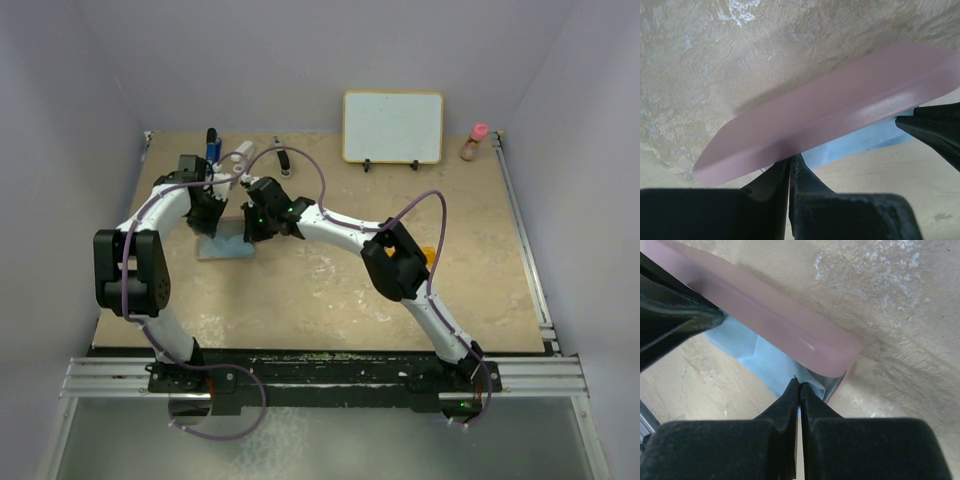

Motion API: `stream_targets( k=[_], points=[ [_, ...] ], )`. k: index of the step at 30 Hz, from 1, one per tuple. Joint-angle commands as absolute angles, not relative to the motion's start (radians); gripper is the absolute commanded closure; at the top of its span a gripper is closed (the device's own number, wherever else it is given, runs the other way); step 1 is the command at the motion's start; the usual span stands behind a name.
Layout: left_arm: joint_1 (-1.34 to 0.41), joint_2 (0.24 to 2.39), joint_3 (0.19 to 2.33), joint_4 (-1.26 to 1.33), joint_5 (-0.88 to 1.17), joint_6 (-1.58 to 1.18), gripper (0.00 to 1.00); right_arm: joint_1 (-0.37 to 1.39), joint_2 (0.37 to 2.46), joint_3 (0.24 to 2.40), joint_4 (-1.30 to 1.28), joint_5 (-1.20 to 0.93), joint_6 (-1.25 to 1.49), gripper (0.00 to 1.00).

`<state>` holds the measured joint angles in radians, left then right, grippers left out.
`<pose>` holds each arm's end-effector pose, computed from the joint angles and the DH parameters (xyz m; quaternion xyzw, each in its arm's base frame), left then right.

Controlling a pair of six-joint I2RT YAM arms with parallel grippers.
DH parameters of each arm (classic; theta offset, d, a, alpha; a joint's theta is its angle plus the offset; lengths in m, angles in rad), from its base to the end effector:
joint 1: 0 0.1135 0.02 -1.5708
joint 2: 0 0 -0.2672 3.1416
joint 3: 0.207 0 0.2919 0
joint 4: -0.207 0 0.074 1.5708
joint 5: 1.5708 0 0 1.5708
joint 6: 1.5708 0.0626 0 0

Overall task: Organize the sunglasses
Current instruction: Place the glasses cleaning cloth in the sunglasses case.

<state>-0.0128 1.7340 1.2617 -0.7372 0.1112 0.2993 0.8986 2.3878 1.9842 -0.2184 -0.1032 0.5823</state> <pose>0.3931 -0.0120 0.1732 0.1625 0.9687 -0.0285 0.1854 0.3760 0.4828 0.1600 -0.1632 0.8736 0.3416 0.3058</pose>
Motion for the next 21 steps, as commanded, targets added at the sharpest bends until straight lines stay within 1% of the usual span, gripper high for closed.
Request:
stream_targets(
  k=[1, 3, 21],
  points=[
    [0.0, 1.728, 1.248, -0.692, 0.089, 0.309, 0.97, 0.905, 2.413, 2.065, -0.192, -0.135, 0.574, 1.0],
    [0.0, 1.723, 1.242, -0.684, 0.079, 0.308, 0.97, 0.905, 2.422, 2.074, -0.221, -0.135, 0.569, 1.0],
    [0.011, 1.688, 1.184, -0.62, 0.016, 0.301, 0.97, 0.904, 2.381, 2.007, -0.205, -0.086, 0.565, 1.0]
  ],
)
